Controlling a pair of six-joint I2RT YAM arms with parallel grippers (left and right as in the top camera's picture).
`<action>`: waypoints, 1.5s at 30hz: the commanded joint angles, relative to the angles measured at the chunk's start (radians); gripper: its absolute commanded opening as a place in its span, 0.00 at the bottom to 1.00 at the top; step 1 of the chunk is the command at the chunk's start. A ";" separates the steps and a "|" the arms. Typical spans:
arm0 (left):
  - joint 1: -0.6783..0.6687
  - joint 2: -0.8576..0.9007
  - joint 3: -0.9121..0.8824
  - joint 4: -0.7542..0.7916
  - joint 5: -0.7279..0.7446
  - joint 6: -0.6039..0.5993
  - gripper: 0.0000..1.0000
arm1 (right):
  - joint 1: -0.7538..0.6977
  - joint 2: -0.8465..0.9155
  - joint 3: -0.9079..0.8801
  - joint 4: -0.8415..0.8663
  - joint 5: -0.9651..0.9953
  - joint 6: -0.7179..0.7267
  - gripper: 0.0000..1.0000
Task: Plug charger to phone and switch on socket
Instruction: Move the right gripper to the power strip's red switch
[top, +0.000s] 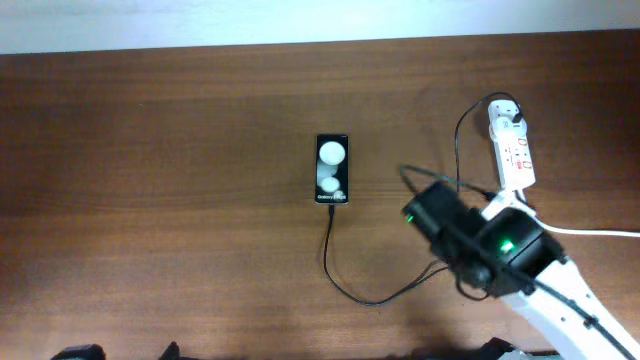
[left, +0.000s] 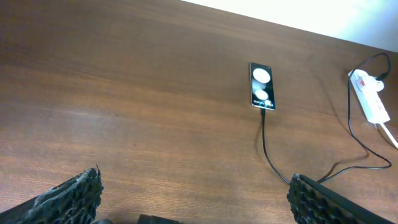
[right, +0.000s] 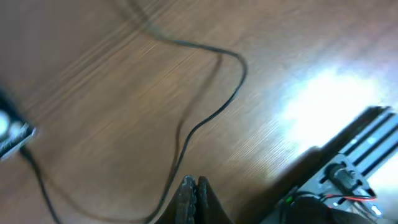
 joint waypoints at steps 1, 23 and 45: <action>-0.002 -0.016 -0.003 0.001 -0.010 0.011 0.99 | -0.158 0.002 0.008 -0.005 -0.032 -0.108 0.04; 0.097 -0.249 -0.003 -0.020 -0.007 0.012 0.99 | -0.863 0.371 0.187 0.232 -0.323 -0.540 0.04; 0.097 -0.388 -0.002 -0.018 -0.007 0.011 0.99 | -0.946 0.919 0.563 0.495 -0.364 -0.615 0.04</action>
